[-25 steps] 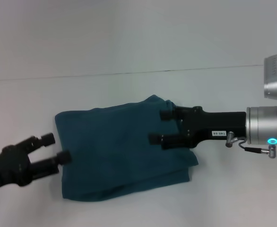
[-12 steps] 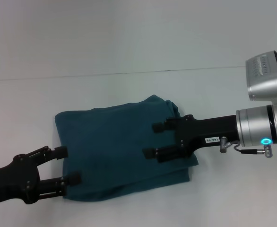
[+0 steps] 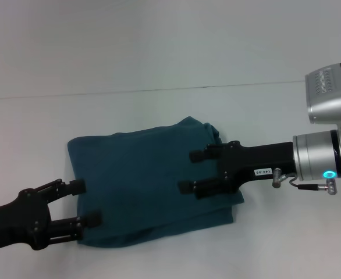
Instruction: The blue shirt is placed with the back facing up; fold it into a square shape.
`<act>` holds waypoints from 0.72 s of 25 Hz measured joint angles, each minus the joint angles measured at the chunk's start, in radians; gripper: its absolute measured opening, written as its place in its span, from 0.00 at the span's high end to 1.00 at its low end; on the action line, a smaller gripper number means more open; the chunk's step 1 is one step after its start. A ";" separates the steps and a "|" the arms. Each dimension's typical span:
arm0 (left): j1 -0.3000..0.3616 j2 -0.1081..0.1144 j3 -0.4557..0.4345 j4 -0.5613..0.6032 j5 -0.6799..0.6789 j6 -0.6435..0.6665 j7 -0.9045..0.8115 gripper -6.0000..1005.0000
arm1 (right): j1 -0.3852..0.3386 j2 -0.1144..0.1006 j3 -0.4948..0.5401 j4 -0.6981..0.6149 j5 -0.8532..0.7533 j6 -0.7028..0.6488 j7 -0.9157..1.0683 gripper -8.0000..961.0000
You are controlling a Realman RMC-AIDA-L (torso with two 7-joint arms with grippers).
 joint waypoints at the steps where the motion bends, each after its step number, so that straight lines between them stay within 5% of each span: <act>1: -0.001 0.001 0.000 -0.001 0.000 0.002 -0.001 0.06 | 0.000 0.000 0.002 0.000 -0.001 0.000 0.000 0.02; 18: -0.012 0.003 0.001 0.001 0.012 0.008 -0.014 0.06 | -0.001 -0.002 0.004 0.000 -0.003 0.003 0.001 0.02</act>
